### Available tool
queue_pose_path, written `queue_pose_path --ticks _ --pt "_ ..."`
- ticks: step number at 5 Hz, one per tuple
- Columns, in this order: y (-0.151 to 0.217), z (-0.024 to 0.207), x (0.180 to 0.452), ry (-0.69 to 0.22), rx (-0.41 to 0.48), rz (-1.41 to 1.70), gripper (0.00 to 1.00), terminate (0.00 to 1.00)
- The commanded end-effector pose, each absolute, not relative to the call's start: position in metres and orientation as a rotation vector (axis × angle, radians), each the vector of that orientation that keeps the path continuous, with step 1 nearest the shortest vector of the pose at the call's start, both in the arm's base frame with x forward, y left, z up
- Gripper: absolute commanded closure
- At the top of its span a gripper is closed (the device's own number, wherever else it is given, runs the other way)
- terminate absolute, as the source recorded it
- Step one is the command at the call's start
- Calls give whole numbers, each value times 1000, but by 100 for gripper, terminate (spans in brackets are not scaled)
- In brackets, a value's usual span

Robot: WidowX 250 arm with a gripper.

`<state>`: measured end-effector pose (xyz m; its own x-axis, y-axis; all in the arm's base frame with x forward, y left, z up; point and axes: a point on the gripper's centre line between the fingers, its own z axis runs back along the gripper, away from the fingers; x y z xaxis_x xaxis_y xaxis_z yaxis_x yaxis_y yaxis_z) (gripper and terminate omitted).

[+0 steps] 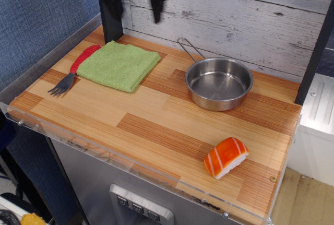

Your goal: Put silver pan on green cloth and toward lower table edge.

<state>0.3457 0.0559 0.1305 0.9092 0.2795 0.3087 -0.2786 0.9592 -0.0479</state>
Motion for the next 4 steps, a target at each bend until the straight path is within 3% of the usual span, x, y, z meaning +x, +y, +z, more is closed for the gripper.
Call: queue_pose_path --ticks 1,2,4 --pt "15 134 355 -220 -106 513 0 0" --pt "4 119 362 -178 -112 537 0 0" --pt "13 74 357 -120 -43 464 0 0"
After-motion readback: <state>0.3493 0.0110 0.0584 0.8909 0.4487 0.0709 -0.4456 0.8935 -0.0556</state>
